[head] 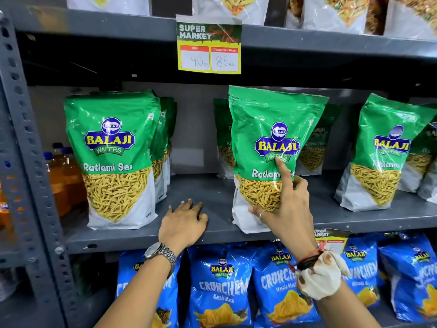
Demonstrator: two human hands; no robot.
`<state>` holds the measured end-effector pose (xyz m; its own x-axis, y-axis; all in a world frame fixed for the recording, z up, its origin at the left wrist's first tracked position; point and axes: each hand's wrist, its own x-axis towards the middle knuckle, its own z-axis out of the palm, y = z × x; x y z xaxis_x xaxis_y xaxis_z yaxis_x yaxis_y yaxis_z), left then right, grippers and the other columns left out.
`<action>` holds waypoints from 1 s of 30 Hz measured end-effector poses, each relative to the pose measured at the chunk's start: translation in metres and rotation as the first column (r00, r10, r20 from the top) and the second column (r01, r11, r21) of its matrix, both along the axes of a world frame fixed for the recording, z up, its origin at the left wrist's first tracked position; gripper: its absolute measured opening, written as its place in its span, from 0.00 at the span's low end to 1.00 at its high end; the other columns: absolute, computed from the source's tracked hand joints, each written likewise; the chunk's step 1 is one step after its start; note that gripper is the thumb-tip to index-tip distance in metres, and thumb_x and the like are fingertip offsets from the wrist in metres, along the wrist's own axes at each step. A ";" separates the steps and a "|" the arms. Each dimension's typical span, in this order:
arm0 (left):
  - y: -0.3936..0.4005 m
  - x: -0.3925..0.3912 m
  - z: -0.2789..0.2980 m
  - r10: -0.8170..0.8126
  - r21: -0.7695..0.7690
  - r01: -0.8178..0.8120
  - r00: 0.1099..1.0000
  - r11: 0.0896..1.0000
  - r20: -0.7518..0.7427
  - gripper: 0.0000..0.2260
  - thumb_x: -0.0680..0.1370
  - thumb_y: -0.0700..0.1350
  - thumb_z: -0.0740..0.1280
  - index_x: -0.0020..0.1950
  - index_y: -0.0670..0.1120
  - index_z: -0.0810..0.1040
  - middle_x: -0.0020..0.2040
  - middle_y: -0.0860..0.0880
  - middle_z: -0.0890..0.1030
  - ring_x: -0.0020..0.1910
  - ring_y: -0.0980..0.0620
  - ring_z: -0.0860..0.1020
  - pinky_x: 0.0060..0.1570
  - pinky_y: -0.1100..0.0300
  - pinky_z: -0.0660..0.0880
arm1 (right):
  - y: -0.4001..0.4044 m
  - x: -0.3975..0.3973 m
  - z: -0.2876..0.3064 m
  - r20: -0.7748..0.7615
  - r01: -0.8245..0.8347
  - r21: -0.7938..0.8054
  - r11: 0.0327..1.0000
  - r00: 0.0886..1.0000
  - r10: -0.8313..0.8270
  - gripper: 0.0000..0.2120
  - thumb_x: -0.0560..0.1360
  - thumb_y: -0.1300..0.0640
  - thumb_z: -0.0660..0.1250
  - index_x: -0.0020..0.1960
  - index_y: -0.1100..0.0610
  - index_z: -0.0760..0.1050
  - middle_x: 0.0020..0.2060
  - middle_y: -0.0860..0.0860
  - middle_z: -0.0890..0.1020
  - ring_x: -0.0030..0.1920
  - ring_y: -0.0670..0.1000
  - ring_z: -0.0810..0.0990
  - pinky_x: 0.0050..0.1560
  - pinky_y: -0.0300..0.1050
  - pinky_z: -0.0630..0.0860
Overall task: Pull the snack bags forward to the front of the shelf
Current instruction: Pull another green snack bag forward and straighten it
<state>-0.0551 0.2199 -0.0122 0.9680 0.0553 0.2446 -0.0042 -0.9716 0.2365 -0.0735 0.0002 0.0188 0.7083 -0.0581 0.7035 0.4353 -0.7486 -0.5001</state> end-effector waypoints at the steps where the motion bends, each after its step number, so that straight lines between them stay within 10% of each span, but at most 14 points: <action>1: 0.000 0.000 0.000 -0.001 0.000 0.001 1.000 1.000 -0.001 0.23 0.80 0.52 0.50 0.75 0.52 0.59 0.78 0.47 0.57 0.77 0.49 0.55 0.76 0.47 0.50 | 0.000 -0.002 0.000 0.004 0.002 -0.002 1.000 1.000 -0.002 0.53 0.62 0.50 0.79 0.74 0.36 0.47 0.60 0.56 0.65 0.63 0.61 0.67 0.51 0.59 0.76; 9: 0.000 0.002 -0.002 0.003 -0.008 -0.003 1.000 1.000 -0.001 0.22 0.80 0.52 0.50 0.75 0.52 0.60 0.78 0.47 0.57 0.77 0.49 0.55 0.76 0.47 0.50 | 0.006 -0.006 -0.012 0.084 0.006 0.042 0.999 0.996 -0.010 0.53 0.64 0.46 0.77 0.76 0.39 0.45 0.67 0.58 0.63 0.67 0.62 0.65 0.55 0.60 0.74; 15: 0.001 0.002 -0.003 0.000 -0.008 0.000 1.000 1.000 0.004 0.22 0.80 0.52 0.50 0.75 0.52 0.60 0.78 0.47 0.57 0.77 0.49 0.55 0.76 0.47 0.50 | 0.015 -0.006 -0.052 0.124 -0.026 0.164 0.986 0.992 0.006 0.59 0.63 0.30 0.68 0.77 0.49 0.35 0.77 0.60 0.42 0.78 0.57 0.41 0.73 0.62 0.56; 21: 0.001 0.003 -0.003 0.004 0.004 -0.004 1.000 1.000 0.013 0.23 0.79 0.52 0.49 0.74 0.52 0.60 0.78 0.47 0.58 0.77 0.49 0.56 0.76 0.47 0.51 | 0.023 -0.003 -0.073 0.122 -0.103 0.320 0.942 0.990 0.067 0.58 0.64 0.36 0.73 0.76 0.45 0.34 0.77 0.47 0.49 0.76 0.47 0.53 0.71 0.49 0.61; 30: 0.000 0.002 -0.002 0.007 0.010 -0.007 1.000 1.000 0.009 0.23 0.79 0.51 0.49 0.74 0.53 0.60 0.78 0.47 0.58 0.77 0.49 0.56 0.76 0.47 0.51 | 0.031 0.009 -0.067 0.166 -0.051 0.111 0.993 0.986 0.032 0.43 0.72 0.40 0.69 0.76 0.38 0.43 0.77 0.60 0.49 0.77 0.60 0.53 0.69 0.55 0.65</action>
<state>-0.0530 0.2203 -0.0143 0.9654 0.0596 0.2541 0.0004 -0.9739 0.2269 -0.0645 0.0311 -0.0487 0.5875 -0.1176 0.8007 0.5480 -0.6702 -0.5005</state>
